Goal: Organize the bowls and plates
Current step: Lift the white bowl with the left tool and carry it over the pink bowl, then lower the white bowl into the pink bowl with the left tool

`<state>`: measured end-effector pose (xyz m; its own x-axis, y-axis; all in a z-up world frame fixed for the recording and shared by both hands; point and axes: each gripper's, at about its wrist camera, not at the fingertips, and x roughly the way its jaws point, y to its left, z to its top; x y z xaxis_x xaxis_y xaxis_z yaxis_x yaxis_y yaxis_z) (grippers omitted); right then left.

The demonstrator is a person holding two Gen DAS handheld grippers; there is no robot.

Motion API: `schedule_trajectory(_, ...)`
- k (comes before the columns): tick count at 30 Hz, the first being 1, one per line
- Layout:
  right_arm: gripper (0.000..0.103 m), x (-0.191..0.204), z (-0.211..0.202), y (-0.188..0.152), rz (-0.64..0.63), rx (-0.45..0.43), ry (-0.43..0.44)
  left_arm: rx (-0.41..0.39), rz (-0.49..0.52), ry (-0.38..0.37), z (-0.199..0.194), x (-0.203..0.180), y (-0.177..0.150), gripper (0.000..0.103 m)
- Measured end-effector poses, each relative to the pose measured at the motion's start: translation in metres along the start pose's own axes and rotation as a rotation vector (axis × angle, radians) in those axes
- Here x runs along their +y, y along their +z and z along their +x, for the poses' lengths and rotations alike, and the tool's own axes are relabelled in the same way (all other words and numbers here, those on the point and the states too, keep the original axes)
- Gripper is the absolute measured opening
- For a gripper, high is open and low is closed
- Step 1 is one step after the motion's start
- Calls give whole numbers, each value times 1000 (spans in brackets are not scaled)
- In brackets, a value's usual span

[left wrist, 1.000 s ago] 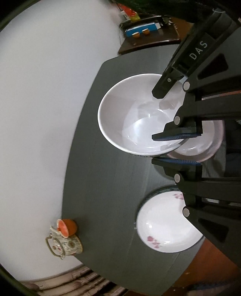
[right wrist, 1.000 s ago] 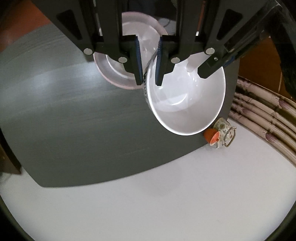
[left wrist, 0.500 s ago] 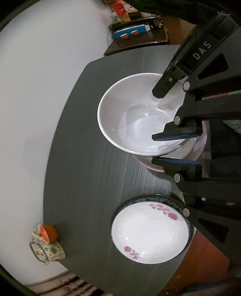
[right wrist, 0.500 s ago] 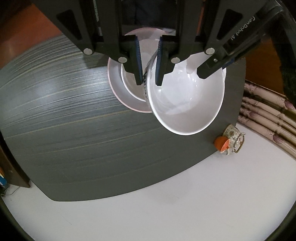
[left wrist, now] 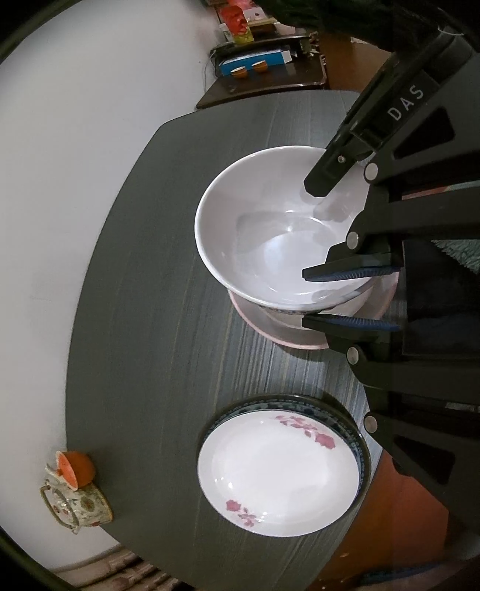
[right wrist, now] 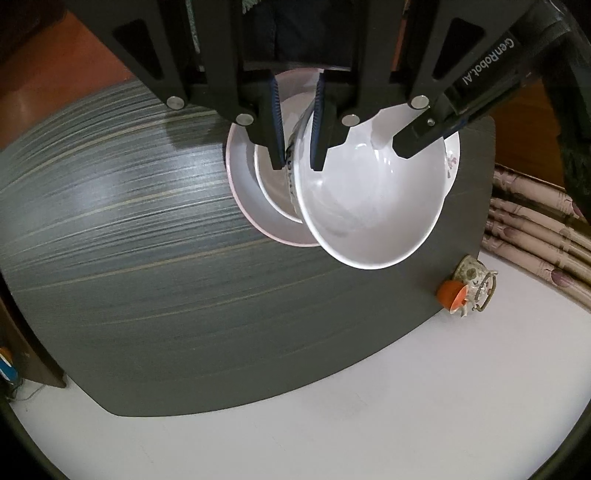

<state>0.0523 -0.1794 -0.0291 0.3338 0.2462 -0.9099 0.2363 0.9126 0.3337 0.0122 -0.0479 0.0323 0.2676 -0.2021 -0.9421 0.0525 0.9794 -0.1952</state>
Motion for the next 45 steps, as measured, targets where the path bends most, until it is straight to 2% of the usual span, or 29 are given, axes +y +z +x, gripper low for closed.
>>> schedule_trajectory(23,16,-5,19,0,13,41,-11,62,-9,15,20,-4,6,15)
schedule_trajectory(45,16,-15,31,2,32,76,-4,76,-10,45,40,-12,0,15)
